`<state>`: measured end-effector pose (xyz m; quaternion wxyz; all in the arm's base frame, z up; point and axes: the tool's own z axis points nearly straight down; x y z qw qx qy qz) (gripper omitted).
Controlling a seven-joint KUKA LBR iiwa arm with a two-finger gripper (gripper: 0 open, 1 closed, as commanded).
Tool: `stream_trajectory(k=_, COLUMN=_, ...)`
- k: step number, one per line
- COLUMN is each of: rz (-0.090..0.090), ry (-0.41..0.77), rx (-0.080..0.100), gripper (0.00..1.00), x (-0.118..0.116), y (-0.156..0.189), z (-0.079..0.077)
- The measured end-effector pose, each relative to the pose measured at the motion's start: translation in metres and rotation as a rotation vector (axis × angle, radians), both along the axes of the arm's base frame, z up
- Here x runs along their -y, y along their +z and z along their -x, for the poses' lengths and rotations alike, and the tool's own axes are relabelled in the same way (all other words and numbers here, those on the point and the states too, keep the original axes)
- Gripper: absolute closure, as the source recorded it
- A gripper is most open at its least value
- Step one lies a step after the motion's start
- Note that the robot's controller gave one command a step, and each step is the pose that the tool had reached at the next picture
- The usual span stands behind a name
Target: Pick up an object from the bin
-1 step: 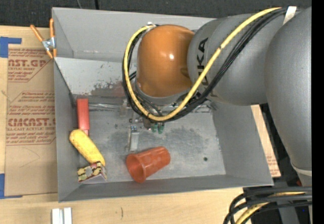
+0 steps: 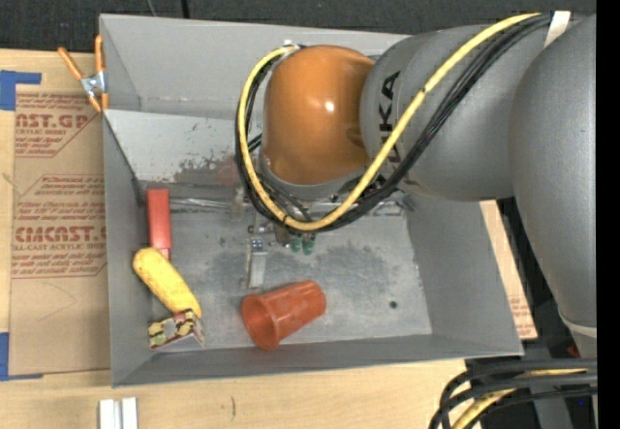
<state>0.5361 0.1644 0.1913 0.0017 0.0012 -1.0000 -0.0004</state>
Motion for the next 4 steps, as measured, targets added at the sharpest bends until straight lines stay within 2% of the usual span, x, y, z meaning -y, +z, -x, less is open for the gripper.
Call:
stream_trajectory(k=1, rz=0.001, ry=0.081, rx=-0.001, gripper=0.00, x=0.003, y=0.032, z=-0.002)
stream_trajectory(k=2, rz=-0.004, ry=0.129, rx=0.012, gripper=0.00, x=0.050, y=0.012, z=0.015)
stream_trajectory(k=3, rz=0.005, ry=0.149, rx=0.003, gripper=0.00, x=0.050, y=-0.038, z=0.028)
stream_trajectory(k=4, rz=-0.004, ry=0.251, rx=-0.001, gripper=0.00, x=0.014, y=-0.057, z=0.040)
